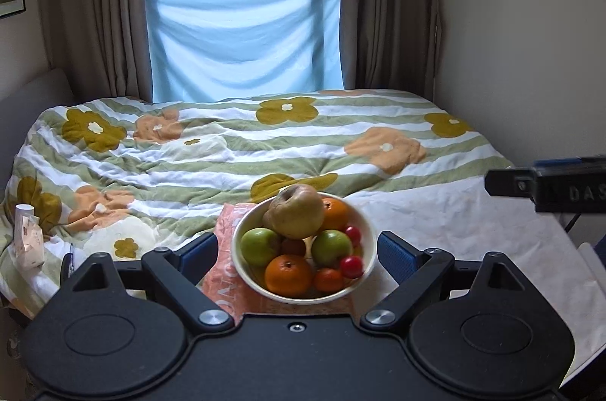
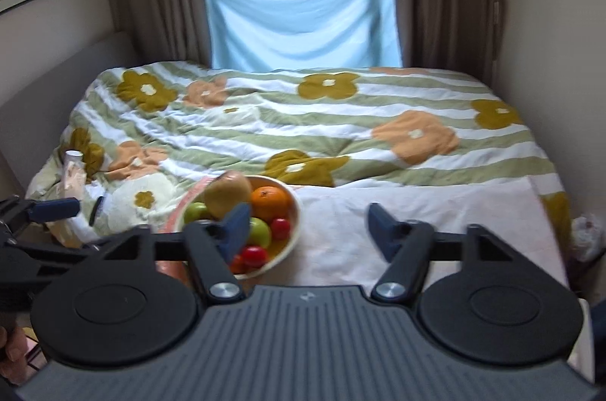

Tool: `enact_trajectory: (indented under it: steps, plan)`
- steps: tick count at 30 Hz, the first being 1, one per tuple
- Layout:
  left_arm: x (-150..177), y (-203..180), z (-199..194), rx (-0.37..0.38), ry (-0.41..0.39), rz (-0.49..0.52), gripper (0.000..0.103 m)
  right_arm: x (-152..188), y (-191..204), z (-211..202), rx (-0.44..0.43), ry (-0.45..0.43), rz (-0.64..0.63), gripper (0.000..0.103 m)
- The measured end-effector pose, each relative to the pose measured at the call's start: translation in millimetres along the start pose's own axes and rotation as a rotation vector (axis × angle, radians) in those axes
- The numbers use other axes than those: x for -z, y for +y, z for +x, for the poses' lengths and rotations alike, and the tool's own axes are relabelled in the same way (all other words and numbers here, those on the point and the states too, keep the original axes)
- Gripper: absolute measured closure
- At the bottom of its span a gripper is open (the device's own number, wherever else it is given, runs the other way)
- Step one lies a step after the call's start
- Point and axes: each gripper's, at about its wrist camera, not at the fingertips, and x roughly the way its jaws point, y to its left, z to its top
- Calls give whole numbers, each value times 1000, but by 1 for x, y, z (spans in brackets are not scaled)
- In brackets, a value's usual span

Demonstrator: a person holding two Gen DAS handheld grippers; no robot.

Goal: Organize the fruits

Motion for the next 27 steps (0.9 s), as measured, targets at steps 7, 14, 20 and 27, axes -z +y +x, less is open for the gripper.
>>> enact_trajectory:
  steps: [7,14,20,27]
  plan:
    - [3,-30,-21,14,-20,-12,1,23,-36,-42,104,24,5,1]
    - [12,-50,-28,32,-10,1,0,44,-56,-62,174,37,30,0]
    - [15,-57,-33,20,-14,-3,0,51,-63,-67,171,38,56,0]
    - [15,-60,-35,4,-17,5,0,51,-66,-68,161,32,67,0]
